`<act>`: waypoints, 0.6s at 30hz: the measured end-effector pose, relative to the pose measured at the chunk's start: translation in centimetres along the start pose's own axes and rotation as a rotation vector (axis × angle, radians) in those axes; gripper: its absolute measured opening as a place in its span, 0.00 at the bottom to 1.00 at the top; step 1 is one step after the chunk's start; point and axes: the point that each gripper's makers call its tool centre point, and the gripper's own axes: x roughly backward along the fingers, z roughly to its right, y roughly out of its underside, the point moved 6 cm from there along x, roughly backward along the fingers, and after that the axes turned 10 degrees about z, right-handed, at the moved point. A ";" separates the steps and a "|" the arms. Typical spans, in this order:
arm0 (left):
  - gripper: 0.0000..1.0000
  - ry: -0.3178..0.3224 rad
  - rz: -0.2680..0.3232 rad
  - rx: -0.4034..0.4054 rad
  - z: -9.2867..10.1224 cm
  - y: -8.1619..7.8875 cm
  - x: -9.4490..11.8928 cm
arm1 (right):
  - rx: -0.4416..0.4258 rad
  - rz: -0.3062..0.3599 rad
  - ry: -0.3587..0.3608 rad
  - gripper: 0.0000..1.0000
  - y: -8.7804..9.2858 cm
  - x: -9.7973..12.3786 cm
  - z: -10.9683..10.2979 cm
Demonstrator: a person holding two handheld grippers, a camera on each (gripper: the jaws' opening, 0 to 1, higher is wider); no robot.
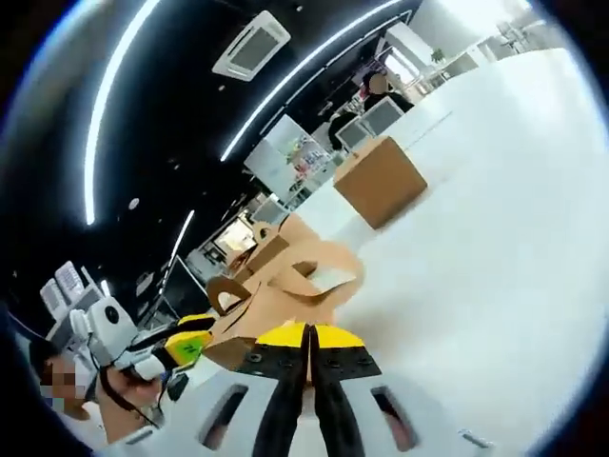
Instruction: Pick up one paper box from the group, open the paper box, and remove the item inside
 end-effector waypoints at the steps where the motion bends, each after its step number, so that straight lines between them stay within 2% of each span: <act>1: 0.21 -0.001 -0.002 0.002 0.0 0.0 0.0 | 0.000 0.000 -0.001 0.03 -0.1 0.0 0.0; 7: 0.22 -0.003 0.009 0.012 -0.1 0.0 -0.1 | -0.021 0.013 -0.012 0.03 -0.7 0.2 0.1; 8: 0.22 -0.003 0.010 0.013 -0.1 0.0 -0.1 | 0.025 0.034 -0.022 0.04 -1.3 0.3 -0.1; 9: 0.22 -0.003 0.010 0.012 -0.1 0.0 -0.1 | 0.129 0.072 -0.035 0.04 -2.2 0.6 -0.4; 11: 0.22 -0.001 0.010 0.007 -0.1 0.0 -0.1 | 0.189 0.108 -0.039 0.10 -3.3 1.0 -1.0; 14: 0.22 0.001 0.017 0.010 -0.1 0.1 -0.1 | 0.187 0.114 -0.017 0.24 -4.2 1.3 -1.5; 15: 0.22 0.003 0.020 0.008 -0.1 0.1 -0.1 | 0.202 0.136 -0.001 0.26 -5.3 1.5 -1.4; 18: 0.22 0.005 0.024 0.005 -0.1 0.1 0.0 | 0.440 0.289 0.013 0.27 -8.9 2.2 -2.0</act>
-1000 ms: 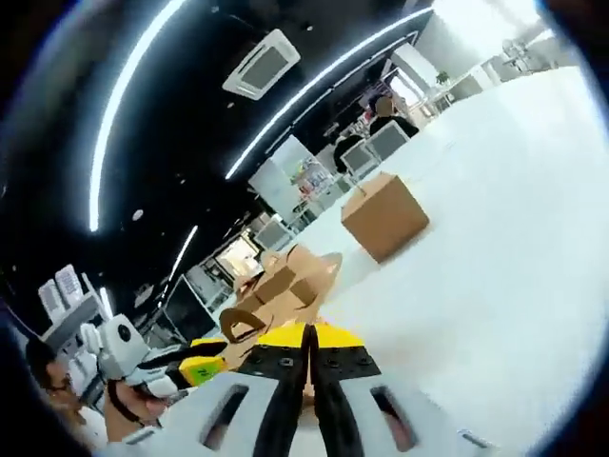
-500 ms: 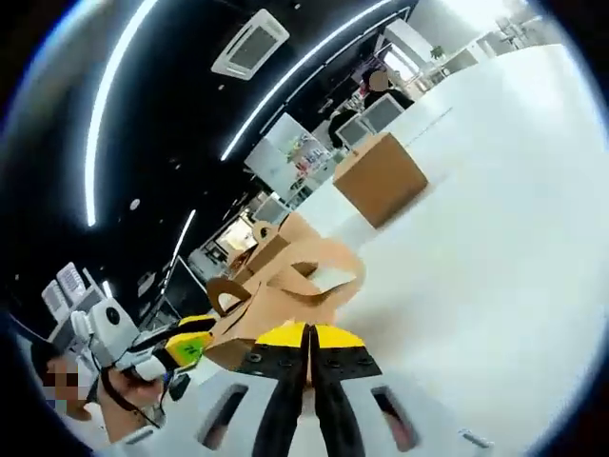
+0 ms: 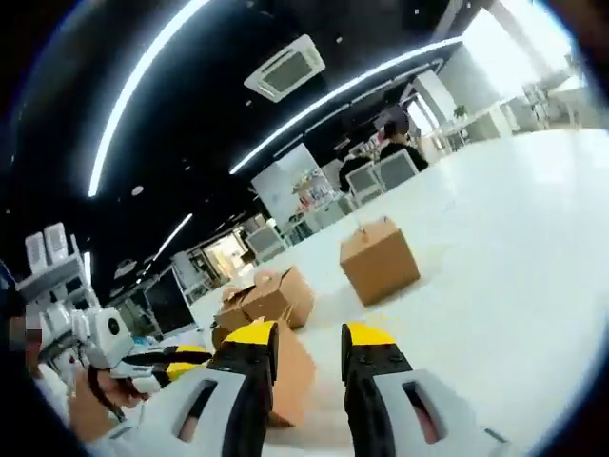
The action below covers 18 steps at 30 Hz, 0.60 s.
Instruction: Pick up one paper box from the group, open the paper box, and remove the item inside
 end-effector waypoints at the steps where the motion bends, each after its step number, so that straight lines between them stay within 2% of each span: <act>1: 0.22 0.000 0.001 0.001 0.0 0.0 0.0 | 0.082 0.049 -0.022 0.26 -1.1 -0.2 -0.4; 2: 0.22 -0.001 0.002 0.003 0.0 0.0 0.0 | 0.132 0.078 -0.048 0.26 -1.7 -0.4 -0.9; 3: 0.22 -0.002 0.003 0.006 0.0 0.0 0.0 | 0.224 0.108 -0.129 0.26 -2.4 -0.8 -2.4; 4: 0.22 -0.002 0.004 0.009 0.0 0.0 0.0 | 0.266 0.115 -0.177 0.25 -2.6 -1.0 -3.2; 6: 0.22 -0.004 0.007 0.012 0.0 0.1 0.1 | 0.349 0.105 -0.322 0.25 -2.1 -1.7 -6.0; 7: 0.22 -0.004 0.007 0.012 0.0 0.1 0.1 | 0.361 0.087 -0.360 0.25 -1.6 -1.9 -6.7; 8: 0.22 -0.005 0.007 0.011 0.0 0.1 0.1 | 0.337 0.024 -0.380 0.26 -0.3 -2.3 -7.2; 10: 0.22 -0.004 0.007 0.013 0.0 0.1 0.1 | 0.140 -0.070 -0.307 0.27 1.8 -3.0 -6.3; 11: 0.22 -0.004 0.008 0.012 0.0 0.1 0.1 | 0.041 -0.148 -0.273 0.27 3.1 -3.1 -5.7; 12: 0.22 -0.005 0.009 0.011 0.0 0.1 0.1 | 0.000 -0.212 -0.241 0.27 4.2 -3.2 -4.8; 15: 0.21 -0.011 0.021 0.020 0.0 0.2 0.2 | 0.029 -0.196 -0.237 0.27 5.3 -3.4 -3.7; 16: 0.21 -0.015 0.025 0.024 0.0 0.2 0.2 | -0.051 -0.223 -0.215 0.28 5.9 -3.3 -3.4; 18: 0.21 -0.022 0.035 0.025 0.1 0.3 0.3 | -0.149 -0.242 -0.222 0.30 6.6 -3.2 -3.4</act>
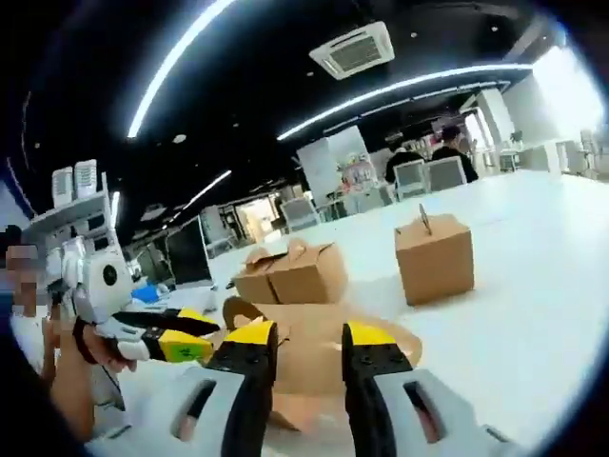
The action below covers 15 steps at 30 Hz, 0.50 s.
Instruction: Pick up one paper box from the group, open the paper box, and remove the item inside
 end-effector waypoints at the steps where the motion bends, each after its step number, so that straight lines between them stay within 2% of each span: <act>1: 0.21 -0.003 0.007 0.002 0.0 0.0 0.0 | -0.050 -0.008 -0.001 0.30 0.3 0.0 0.0; 7: 0.20 -0.020 0.040 0.037 0.0 0.1 0.1 | -0.207 0.005 -0.001 0.29 0.6 -0.1 0.7; 9: 0.20 -0.021 0.042 0.034 0.1 0.1 0.1 | -0.293 0.015 0.006 0.29 0.4 -0.1 1.5; 12: 0.19 -0.033 0.045 0.016 0.3 0.1 0.1 | -0.315 0.018 -0.007 0.29 0.4 -0.1 1.6; 15: 0.14 -0.028 0.061 0.017 0.6 0.1 0.0 | -0.364 -0.028 -0.006 0.28 1.1 -0.2 1.9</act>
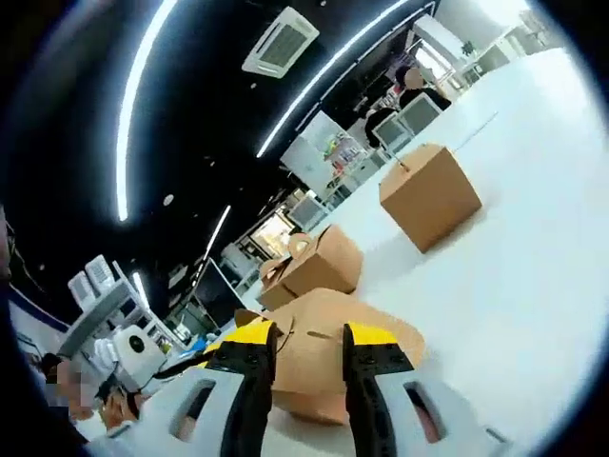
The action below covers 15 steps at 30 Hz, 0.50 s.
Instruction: Pick up one paper box from the group, open the paper box, and remove the item inside
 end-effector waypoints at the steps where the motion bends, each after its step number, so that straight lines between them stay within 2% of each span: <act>1: 0.14 -0.002 0.001 0.000 0.0 0.0 0.0 | -0.025 -0.033 0.001 0.28 0.3 -0.2 0.2; 2: 0.14 -0.004 0.000 0.001 0.0 0.0 0.0 | -0.045 -0.049 -0.004 0.29 0.5 -0.3 0.2; 3: 0.14 -0.005 0.000 0.000 0.0 -0.1 0.0 | -0.049 -0.039 -0.001 0.29 0.7 -0.4 -0.3; 8: 0.14 -0.006 0.006 0.001 0.0 0.0 0.0 | -0.019 -0.059 0.005 0.29 0.7 -0.5 -0.7; 11: 0.14 -0.007 0.004 0.004 0.0 0.0 -0.1 | -0.043 -0.056 0.004 0.29 0.9 -0.4 -0.8; 15: 0.14 -0.006 0.024 0.025 -0.1 0.2 0.0 | -0.034 -0.042 0.011 0.29 1.0 -0.3 -0.9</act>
